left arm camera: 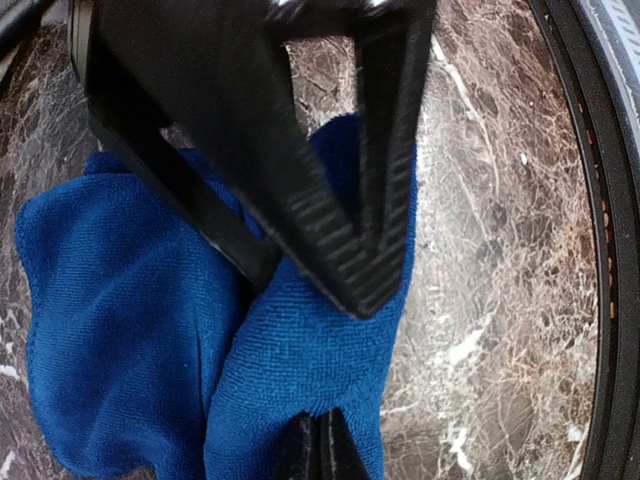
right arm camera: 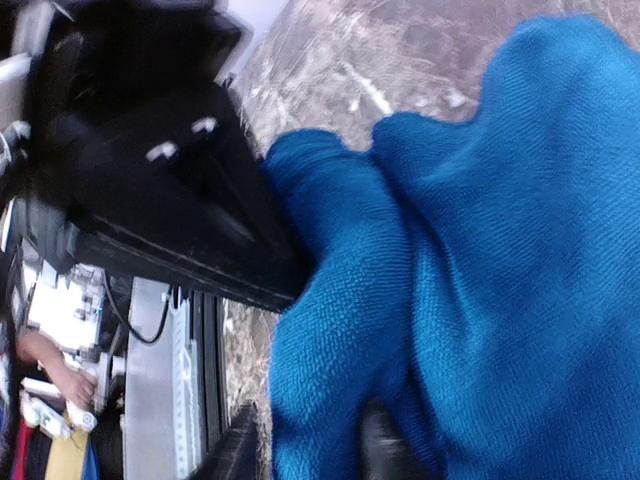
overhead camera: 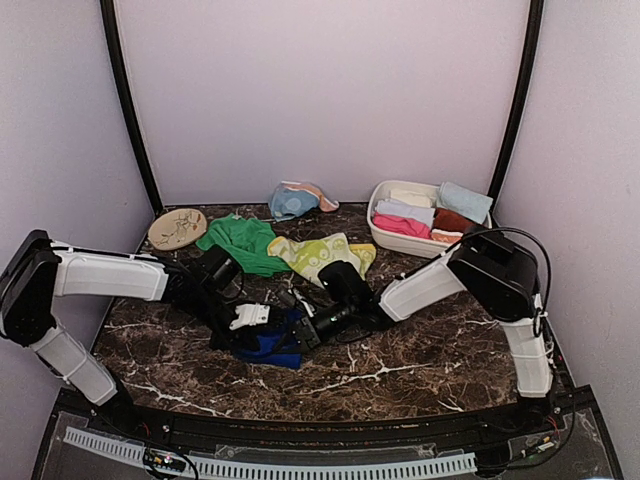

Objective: Roll the towels
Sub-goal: Roll the towel at the center of the board.

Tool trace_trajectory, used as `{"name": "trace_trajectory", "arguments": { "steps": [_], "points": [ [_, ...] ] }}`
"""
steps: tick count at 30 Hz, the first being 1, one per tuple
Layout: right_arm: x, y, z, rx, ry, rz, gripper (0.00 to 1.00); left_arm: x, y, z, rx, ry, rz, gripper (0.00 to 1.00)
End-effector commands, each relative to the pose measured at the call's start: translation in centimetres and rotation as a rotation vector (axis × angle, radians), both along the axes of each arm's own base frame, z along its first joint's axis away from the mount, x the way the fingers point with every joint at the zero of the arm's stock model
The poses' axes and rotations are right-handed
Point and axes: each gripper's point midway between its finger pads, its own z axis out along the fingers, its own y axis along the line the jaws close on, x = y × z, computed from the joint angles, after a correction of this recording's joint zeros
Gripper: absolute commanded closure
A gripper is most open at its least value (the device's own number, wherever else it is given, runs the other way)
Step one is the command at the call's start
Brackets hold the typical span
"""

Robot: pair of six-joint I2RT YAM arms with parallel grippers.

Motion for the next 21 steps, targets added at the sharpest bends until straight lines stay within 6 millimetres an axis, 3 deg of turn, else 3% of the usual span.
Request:
{"name": "trace_trajectory", "arguments": {
  "steps": [1, 2, 3, 7, 10, 12, 15, 16, 18, 21],
  "points": [
    [1.2, -3.7, -2.6, -0.125, -0.105, -0.193, 0.32, -1.2, 0.4, -1.0, 0.03, 0.137, 0.029, 1.0],
    [1.7, -4.2, -2.2, -0.123, -0.155, -0.227, 0.05, -1.6, 0.5, -1.1, 0.033, 0.167, 0.025, 1.0],
    [2.0, -4.9, -1.8, -0.124, -0.197, -0.253, 0.01, -1.9, 0.6, -1.2, 0.038, 0.188, 0.023, 1.0],
    [3.5, -8.6, -0.4, -0.185, -0.396, -0.371, 0.0, -3.9, 1.0, -0.5, 0.042, 0.296, -0.011, 1.0],
    [6.4, -12.7, 2.7, -0.269, -0.608, -0.564, 0.0, -5.5, 1.1, 1.3, 0.031, 0.392, -0.024, 1.0],
    [8.1, -15.5, 6.4, -0.245, -0.711, -0.734, 0.0, -5.9, 0.8, 2.2, 0.013, 0.413, -0.031, 1.0],
    [10.1, -20.7, 9.5, -0.205, -0.675, -1.084, 0.0, -4.8, 0.8, 1.1, 0.042, 0.38, -0.009, 1.0],
    [10.2, -21.3, 10.4, -0.155, -0.675, -1.108, 0.0, -4.0, 0.9, 0.2, 0.065, 0.365, 0.008, 1.0],
    [8.9, -19.7, 12.3, -0.036, -0.778, -0.985, 0.01, -2.3, 0.5, -1.3, 0.09, 0.383, 0.06, 1.0],
    [5.5, -16.3, 11.7, -0.069, -1.018, -0.728, 0.11, -0.4, -0.3, -2.1, 0.095, 0.431, 0.114, 1.0]
  ]
}}
